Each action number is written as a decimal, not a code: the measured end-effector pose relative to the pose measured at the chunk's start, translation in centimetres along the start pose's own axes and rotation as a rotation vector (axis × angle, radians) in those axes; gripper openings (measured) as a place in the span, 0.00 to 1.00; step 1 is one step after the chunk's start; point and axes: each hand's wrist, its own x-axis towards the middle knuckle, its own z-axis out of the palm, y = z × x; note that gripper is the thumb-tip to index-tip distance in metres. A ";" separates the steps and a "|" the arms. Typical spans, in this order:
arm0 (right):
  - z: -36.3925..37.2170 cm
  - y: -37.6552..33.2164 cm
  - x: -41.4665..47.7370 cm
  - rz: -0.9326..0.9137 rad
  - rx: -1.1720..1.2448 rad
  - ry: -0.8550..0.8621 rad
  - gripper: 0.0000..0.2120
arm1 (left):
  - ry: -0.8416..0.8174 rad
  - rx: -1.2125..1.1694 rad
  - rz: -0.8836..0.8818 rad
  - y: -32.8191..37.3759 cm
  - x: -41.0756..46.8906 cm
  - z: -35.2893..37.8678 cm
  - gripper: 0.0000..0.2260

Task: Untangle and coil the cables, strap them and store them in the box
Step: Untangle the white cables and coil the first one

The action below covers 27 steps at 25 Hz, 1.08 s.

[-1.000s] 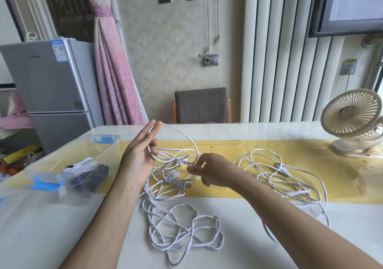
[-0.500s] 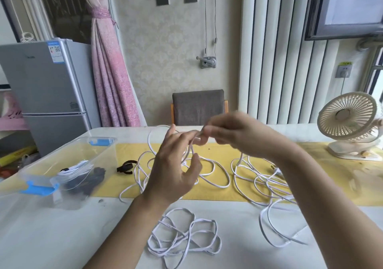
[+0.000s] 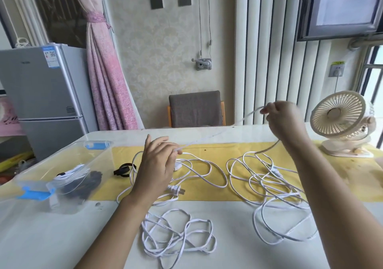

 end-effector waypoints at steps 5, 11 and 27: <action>3.3 -2.3 -3.3 -0.328 -0.290 -0.317 0.24 | -0.053 0.006 0.085 0.5 -0.1 0.7 0.15; 5.9 -4.9 -8.0 -0.300 -0.038 -1.030 0.12 | -0.219 -0.269 -0.387 1.1 -0.3 0.7 0.08; 5.0 -3.2 -5.9 -0.444 -0.246 -0.936 0.06 | -0.565 -0.595 -0.713 0.3 -0.2 -0.9 0.12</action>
